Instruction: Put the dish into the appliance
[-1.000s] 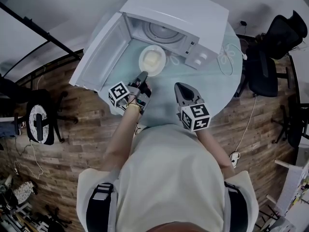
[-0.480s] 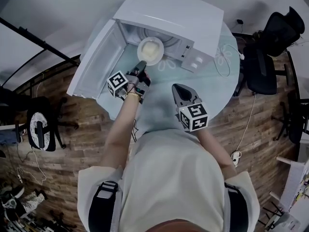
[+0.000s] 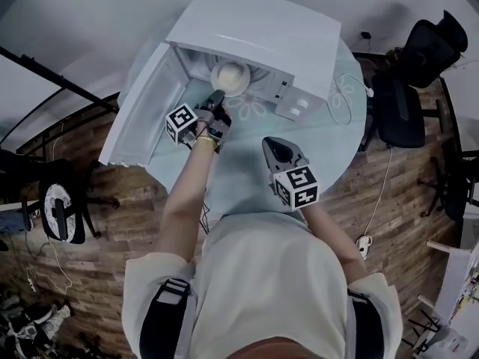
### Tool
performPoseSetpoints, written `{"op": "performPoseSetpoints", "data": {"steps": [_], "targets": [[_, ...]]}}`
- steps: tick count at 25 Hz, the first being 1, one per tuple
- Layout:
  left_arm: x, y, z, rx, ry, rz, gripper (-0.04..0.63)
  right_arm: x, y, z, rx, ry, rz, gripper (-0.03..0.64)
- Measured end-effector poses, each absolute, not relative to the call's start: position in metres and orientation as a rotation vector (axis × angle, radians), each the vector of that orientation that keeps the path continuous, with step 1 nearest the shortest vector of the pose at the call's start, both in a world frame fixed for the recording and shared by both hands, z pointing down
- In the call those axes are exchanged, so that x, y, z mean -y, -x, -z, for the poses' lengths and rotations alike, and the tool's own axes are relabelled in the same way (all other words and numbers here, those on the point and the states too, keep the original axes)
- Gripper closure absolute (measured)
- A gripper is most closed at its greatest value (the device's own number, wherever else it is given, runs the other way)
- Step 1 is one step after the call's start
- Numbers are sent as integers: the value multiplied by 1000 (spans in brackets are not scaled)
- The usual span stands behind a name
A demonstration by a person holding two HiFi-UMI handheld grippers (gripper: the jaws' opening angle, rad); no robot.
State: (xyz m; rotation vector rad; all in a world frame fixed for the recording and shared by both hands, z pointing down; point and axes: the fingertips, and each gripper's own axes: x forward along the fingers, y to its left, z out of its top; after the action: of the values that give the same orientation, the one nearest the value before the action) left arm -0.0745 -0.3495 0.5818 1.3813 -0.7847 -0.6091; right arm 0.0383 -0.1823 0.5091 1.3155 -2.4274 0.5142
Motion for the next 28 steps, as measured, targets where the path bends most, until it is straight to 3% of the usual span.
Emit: {"op": "performPoseSetpoints", "data": {"steps": [28], "targets": [[421, 63, -614, 1009, -1366, 392, 569, 188, -44, -526, 2391, -1274, -569, 611]]}}
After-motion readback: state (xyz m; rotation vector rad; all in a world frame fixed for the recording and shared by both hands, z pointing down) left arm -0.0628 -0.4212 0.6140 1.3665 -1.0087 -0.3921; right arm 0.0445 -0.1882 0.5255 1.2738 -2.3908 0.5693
